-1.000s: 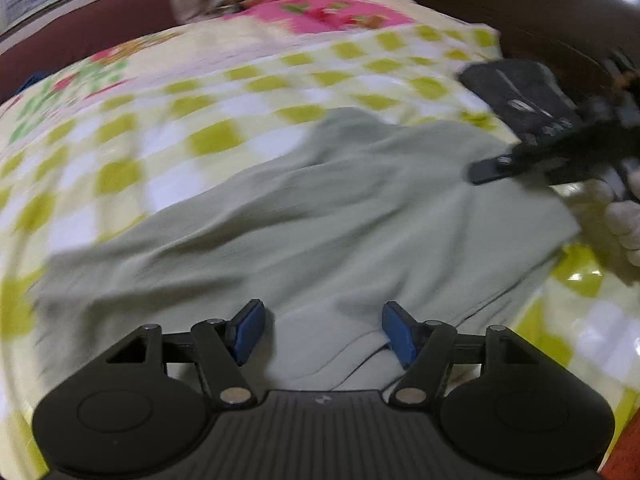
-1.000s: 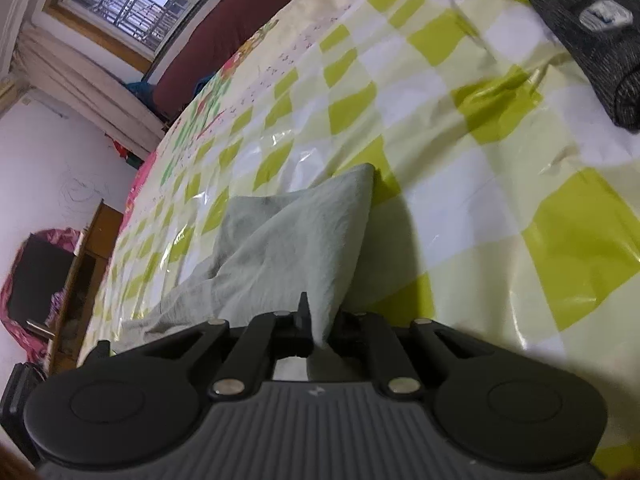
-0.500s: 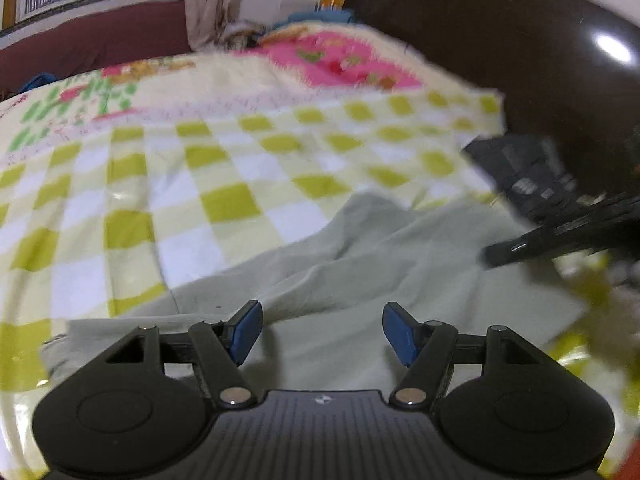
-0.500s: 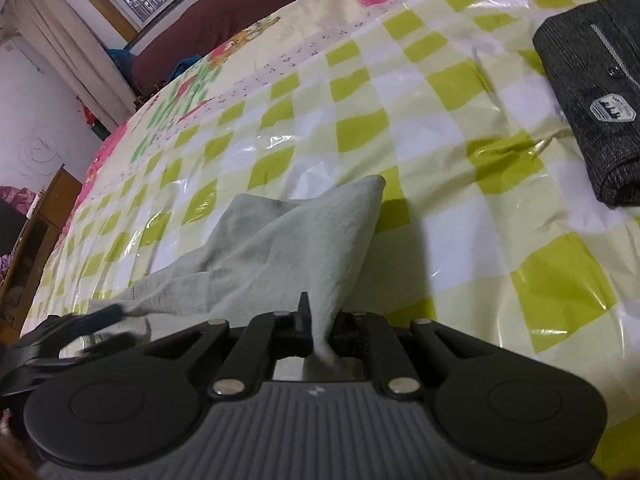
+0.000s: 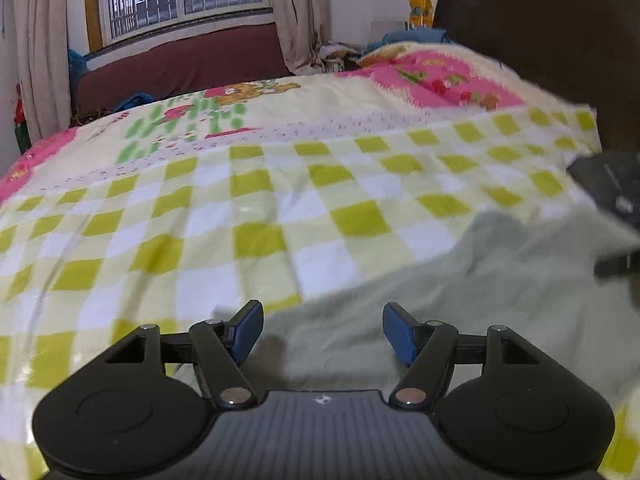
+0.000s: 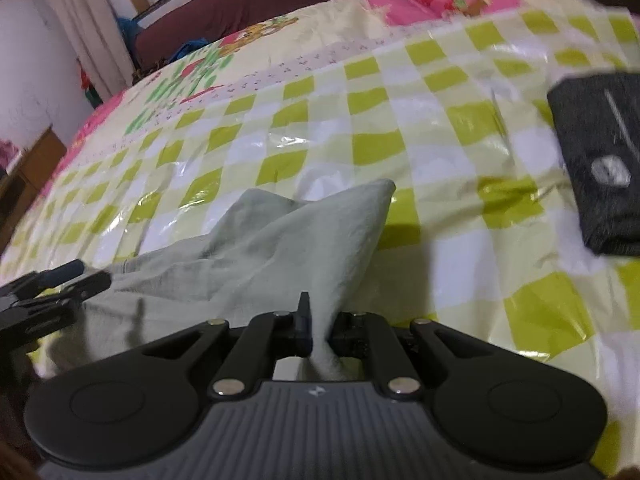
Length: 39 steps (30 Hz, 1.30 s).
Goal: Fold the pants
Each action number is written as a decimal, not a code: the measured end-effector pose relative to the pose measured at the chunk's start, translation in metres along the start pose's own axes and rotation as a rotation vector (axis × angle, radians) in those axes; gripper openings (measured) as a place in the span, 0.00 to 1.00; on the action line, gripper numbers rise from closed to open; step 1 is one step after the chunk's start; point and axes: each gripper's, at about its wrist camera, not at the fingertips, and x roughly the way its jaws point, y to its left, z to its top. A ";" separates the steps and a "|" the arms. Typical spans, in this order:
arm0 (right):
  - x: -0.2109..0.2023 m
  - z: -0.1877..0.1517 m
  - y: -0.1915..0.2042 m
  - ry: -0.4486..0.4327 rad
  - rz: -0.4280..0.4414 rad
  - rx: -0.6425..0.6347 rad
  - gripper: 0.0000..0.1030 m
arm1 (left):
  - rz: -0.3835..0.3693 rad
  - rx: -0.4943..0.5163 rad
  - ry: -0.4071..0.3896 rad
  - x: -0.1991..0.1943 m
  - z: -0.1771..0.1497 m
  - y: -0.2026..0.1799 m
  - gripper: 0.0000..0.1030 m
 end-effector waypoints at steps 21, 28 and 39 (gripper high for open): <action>0.064 -0.036 0.272 0.081 0.096 -0.485 0.08 | 0.072 -0.210 0.012 -0.092 -0.079 0.077 0.79; 0.079 -0.042 0.279 0.097 0.105 -0.421 0.08 | 0.050 -0.260 -0.001 -0.098 -0.086 0.088 0.79; 0.076 -0.008 0.262 0.011 0.111 -0.147 0.07 | 0.042 -0.238 -0.012 -0.100 -0.087 0.083 0.79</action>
